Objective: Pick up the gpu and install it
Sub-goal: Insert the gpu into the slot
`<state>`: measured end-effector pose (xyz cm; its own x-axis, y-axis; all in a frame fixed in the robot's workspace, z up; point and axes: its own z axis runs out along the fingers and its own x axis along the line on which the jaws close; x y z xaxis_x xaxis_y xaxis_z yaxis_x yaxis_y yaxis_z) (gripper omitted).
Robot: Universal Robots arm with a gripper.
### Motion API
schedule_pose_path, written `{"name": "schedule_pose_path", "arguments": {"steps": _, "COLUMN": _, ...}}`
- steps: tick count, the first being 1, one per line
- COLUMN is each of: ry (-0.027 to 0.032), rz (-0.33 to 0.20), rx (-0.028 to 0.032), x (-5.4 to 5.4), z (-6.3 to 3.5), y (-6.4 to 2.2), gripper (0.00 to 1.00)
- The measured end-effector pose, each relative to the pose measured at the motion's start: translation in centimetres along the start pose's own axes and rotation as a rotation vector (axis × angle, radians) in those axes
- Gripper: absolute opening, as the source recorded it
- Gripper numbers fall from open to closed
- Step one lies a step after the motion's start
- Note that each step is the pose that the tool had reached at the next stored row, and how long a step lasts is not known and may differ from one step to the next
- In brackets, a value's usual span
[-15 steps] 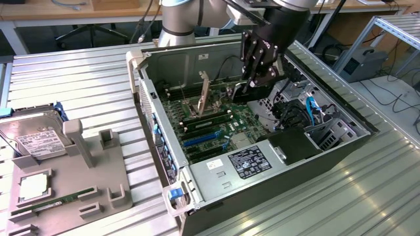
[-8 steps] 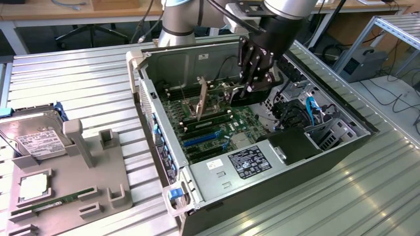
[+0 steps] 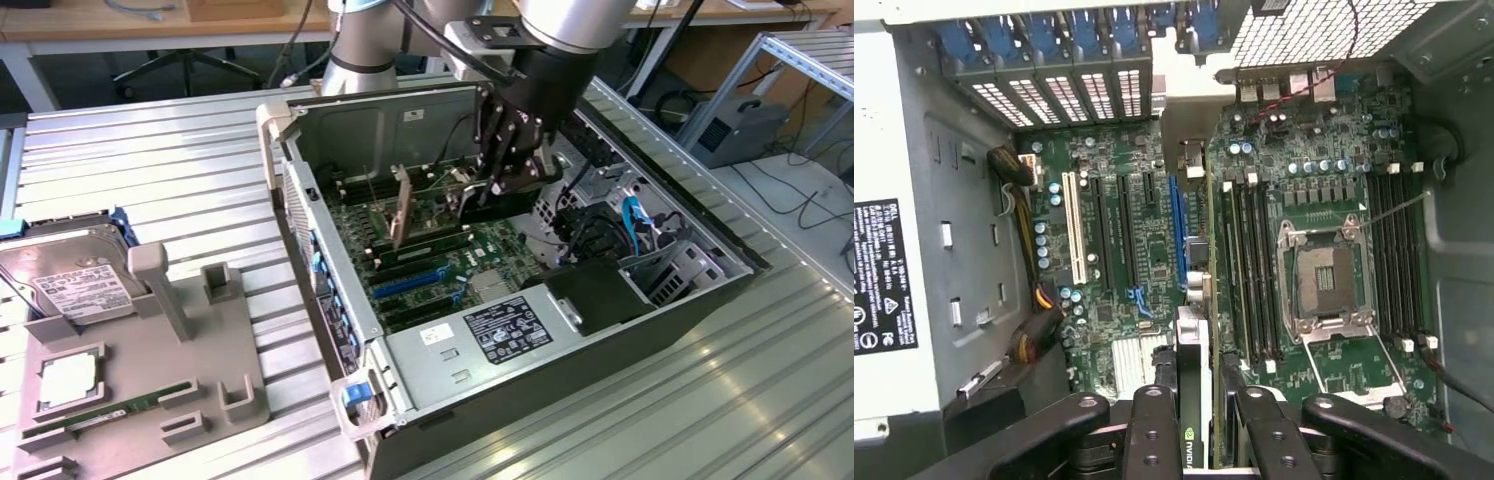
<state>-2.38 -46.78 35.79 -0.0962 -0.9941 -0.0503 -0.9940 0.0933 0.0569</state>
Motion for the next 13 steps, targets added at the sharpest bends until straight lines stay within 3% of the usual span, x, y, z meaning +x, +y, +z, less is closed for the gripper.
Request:
{"name": "schedule_pose_path", "arguments": {"steps": 4, "ry": 0.0073, "rz": -0.074, "rx": -0.0034, "x": -0.4, "z": 0.39, "y": 0.04, "gripper": 0.27}}
{"name": "schedule_pose_path", "arguments": {"steps": 13, "ry": 0.0072, "rz": -0.068, "rx": -0.0089, "x": -0.5, "z": 2.02, "y": 0.03, "gripper": 0.27}}
